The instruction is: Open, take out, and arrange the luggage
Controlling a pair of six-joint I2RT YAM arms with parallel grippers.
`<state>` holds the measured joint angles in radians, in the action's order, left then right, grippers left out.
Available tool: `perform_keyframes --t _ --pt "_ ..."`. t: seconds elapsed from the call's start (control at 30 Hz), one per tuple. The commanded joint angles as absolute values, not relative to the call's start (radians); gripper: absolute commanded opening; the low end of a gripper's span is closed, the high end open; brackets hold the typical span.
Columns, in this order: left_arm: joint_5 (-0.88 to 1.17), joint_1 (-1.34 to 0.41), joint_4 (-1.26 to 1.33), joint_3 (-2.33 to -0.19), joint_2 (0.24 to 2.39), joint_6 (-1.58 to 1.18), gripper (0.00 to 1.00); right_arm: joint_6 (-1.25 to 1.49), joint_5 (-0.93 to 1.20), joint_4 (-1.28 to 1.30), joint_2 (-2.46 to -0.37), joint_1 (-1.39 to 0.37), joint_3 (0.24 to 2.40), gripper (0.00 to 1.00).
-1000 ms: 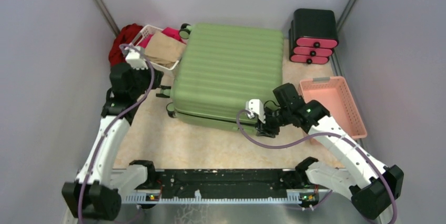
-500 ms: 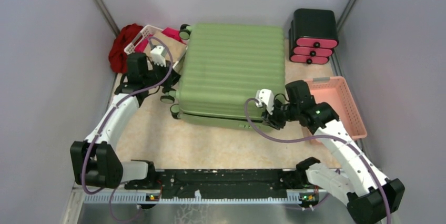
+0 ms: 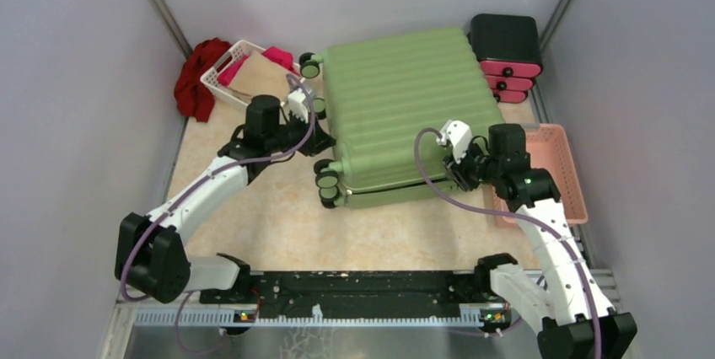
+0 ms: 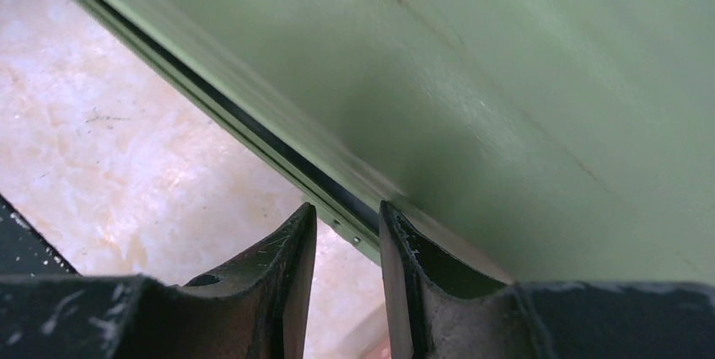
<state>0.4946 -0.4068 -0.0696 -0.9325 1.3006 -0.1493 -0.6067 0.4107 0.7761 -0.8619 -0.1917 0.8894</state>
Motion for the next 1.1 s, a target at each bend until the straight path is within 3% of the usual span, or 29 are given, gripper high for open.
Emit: perform_keyframes --t 0.0,0.23,0.47,0.73,0.9,1.07 --pt "0.592 -0.502 0.083 -0.938 1.329 -0.247 0.22 -0.585 0.369 0.661 -0.859 -0.160 0.911 0.34" --pt "0.531 -0.535 0.140 -0.917 1.312 -0.288 0.27 -0.635 0.508 0.726 -0.868 -0.152 0.940 0.36" --pt "0.338 -0.533 0.112 -0.849 1.144 -0.238 0.54 -0.794 0.728 0.882 -0.879 -0.152 0.975 0.42" --pt "0.122 -0.533 0.048 -0.709 0.829 -0.188 0.76 -1.038 0.887 1.056 -0.896 -0.153 1.033 0.61" --pt "0.156 -0.533 0.103 -0.566 0.625 -0.258 0.87 -1.169 0.953 1.147 -0.960 -0.162 1.099 0.71" --pt "0.255 -0.533 0.159 -0.439 0.494 -0.358 0.89 -1.196 0.873 1.184 -1.041 -0.292 1.215 0.76"
